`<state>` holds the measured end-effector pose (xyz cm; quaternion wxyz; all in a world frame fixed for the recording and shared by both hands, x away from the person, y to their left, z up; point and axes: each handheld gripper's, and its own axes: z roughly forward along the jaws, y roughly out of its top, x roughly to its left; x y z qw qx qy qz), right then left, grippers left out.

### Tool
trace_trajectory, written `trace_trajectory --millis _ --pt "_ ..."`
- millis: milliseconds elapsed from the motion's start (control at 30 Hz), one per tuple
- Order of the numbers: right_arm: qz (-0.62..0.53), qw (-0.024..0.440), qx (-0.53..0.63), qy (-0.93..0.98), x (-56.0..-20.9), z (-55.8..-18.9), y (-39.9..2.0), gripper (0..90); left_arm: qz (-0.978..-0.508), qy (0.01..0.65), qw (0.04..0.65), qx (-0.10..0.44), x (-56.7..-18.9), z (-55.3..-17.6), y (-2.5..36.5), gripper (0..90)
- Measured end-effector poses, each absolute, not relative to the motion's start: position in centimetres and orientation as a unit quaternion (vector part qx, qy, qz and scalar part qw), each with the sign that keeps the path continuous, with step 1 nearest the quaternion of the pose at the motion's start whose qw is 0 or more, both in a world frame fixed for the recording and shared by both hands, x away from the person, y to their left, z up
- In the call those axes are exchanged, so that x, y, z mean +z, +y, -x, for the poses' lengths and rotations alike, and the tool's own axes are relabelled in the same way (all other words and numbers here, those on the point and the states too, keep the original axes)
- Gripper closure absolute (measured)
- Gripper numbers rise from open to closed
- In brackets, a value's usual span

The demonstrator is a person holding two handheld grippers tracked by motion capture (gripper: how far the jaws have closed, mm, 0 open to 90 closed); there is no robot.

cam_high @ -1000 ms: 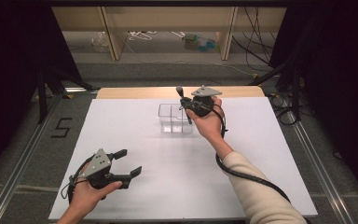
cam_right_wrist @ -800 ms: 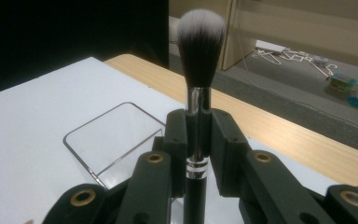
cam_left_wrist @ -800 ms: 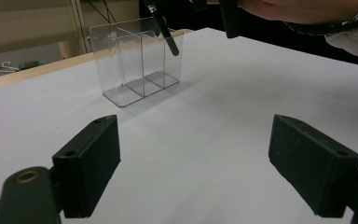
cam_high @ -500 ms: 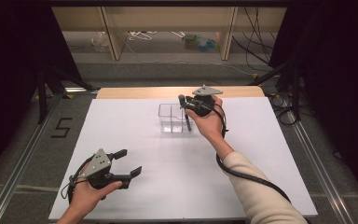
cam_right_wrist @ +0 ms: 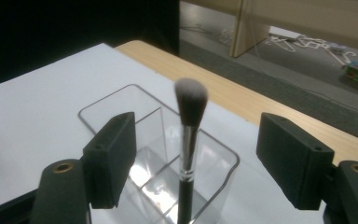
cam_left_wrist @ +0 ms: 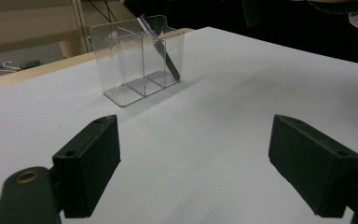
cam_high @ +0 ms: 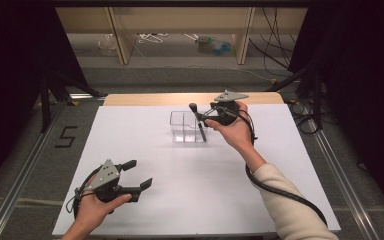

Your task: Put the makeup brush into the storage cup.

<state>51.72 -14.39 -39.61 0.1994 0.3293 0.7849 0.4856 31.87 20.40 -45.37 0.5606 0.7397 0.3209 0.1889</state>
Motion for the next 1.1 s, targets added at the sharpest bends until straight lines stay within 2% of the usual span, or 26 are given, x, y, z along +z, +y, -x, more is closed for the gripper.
trace_trajectory --millis 1100 --pt "-0.294 0.158 0.498 0.801 -39.9 -46.7 -20.1 22.6 -0.742 0.318 0.554 0.204 -45.2 -31.9 20.5 16.0"
